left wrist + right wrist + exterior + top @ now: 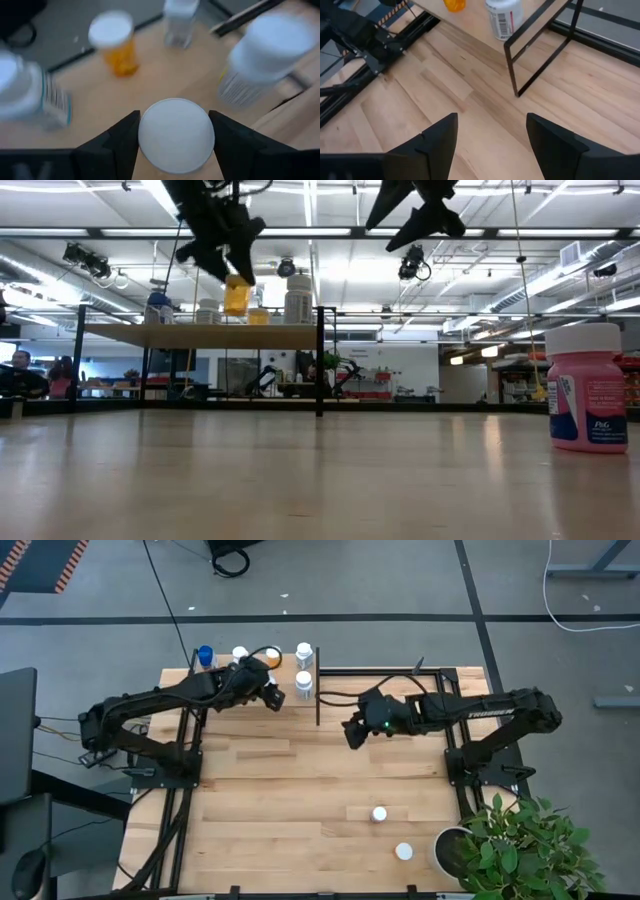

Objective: Pick and place medicine bottles onto shelf by color
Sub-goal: Put the left orange bottle on the shelf

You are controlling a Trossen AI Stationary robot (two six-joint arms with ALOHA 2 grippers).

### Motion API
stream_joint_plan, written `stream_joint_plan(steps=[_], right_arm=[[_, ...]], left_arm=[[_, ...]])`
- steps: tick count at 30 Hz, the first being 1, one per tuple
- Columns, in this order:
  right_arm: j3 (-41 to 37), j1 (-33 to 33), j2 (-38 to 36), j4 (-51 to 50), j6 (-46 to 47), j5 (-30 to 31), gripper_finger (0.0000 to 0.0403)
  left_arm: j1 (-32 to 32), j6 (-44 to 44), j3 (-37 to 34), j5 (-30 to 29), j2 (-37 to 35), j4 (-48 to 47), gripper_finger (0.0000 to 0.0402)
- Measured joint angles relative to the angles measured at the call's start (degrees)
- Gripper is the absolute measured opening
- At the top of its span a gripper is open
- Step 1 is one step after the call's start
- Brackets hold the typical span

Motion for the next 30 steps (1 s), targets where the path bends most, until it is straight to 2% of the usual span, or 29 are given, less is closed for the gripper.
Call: stream_joint_plan(steps=[9, 14, 20, 30], right_arm=[[0.0, -1.66, 0.02, -0.68, -1.44, -2.4, 0.0243], [0.0, -1.7, 0.02, -0.9, -1.79, -3.02, 0.0243], [0.0, -1.67, 0.02, -0.92, -2.13, -3.25, 0.0243], [0.0, -1.67, 0.02, -0.94, -2.13, -3.47, 0.0243]], left_arm=[[-1.1, 2.56, -2.92, -0.4, -0.99, 11.76, 0.0227], [-0.13, 2.94, -2.95, -0.81, 0.22, 10.19, 0.0219], [0.85, 2.76, -2.95, -0.81, 2.0, 10.09, 0.0232], [1.16, 2.36, -2.92, -0.85, 4.2, 9.56, 0.0228]])
